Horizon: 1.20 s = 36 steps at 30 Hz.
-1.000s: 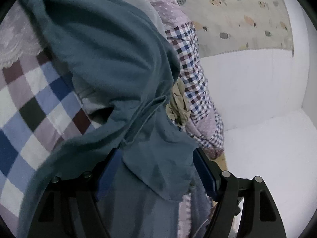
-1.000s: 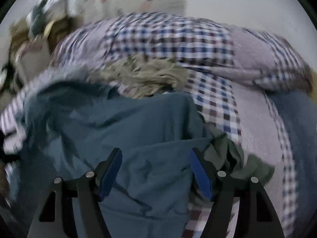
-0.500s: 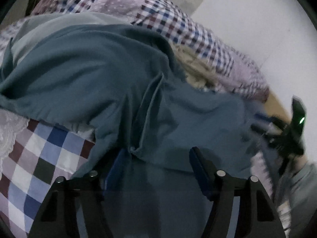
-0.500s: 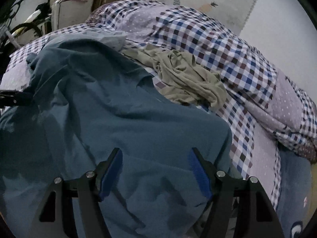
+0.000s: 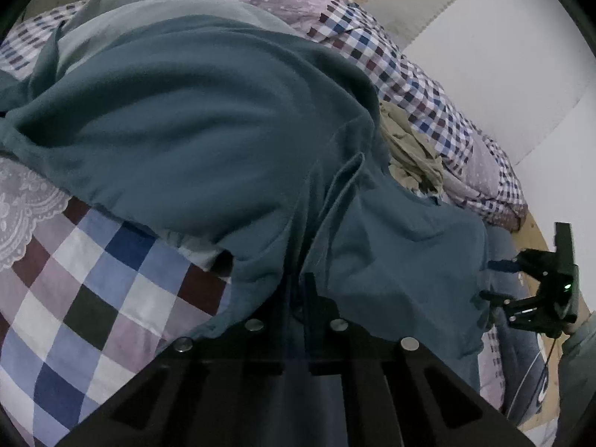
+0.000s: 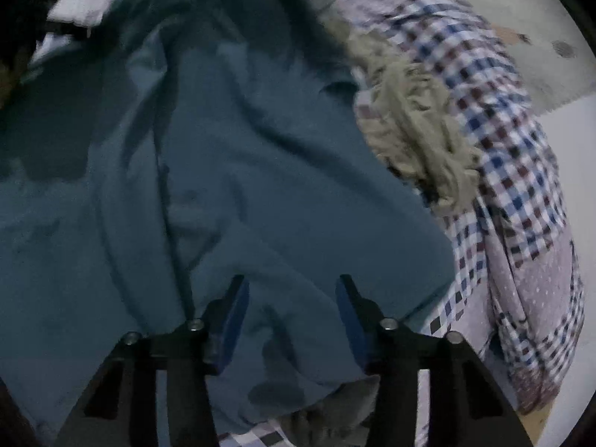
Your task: Fold clothes
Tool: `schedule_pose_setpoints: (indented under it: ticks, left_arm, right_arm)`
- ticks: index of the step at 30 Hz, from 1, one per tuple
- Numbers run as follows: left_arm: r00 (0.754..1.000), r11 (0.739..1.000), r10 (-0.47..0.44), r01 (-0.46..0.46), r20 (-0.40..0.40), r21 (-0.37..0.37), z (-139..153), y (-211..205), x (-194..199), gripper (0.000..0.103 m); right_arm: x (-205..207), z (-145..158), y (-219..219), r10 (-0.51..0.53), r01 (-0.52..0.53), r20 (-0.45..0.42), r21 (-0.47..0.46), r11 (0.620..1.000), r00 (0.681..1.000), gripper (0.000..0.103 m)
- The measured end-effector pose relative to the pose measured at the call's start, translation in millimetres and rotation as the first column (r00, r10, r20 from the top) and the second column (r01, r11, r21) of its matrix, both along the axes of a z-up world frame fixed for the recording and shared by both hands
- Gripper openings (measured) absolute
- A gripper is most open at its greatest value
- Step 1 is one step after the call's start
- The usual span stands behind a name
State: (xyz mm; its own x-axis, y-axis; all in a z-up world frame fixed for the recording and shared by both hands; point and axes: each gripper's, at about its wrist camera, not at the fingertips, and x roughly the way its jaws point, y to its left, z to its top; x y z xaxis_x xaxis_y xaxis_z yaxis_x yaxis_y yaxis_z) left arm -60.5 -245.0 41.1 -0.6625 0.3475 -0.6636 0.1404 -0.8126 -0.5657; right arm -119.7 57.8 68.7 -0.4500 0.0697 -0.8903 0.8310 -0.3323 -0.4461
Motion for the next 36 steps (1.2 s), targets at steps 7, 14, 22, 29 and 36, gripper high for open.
schedule_pose_setpoints:
  ticks: [7,14,22,29,36]
  left_arm:
    - [1.000,1.000,0.021,-0.021,-0.003,-0.022,0,3,-3,0.003]
    - [0.999,0.999,0.037,-0.036,0.007,-0.039,1,4,-1,0.003]
    - [0.998,0.998,0.050,-0.049,0.023,-0.027,-2,0,0,0.003]
    - [0.998,0.998,0.060,-0.059,0.025,-0.003,-4,-4,2,0.003]
    - [0.998,0.998,0.062,-0.063,0.031,0.006,-5,-6,3,0.003]
  right_arm:
    - [-3,-37,-4,0.001,-0.001,0.004,0.138,0.990,1.000,0.000]
    - [-14,20,55,-0.254,0.249,-0.159,-0.055,0.967,0.954,0.001]
    - [-18,61,65,-0.394,0.366,-0.118,-0.207,0.907,0.911,0.047]
    - [-1,71,-57,-0.202,0.183,0.013,-0.486,0.854,0.979,0.049]
    - [-2,20,-175,0.057,-0.006,0.090,-0.490,0.872,0.994,0.049]
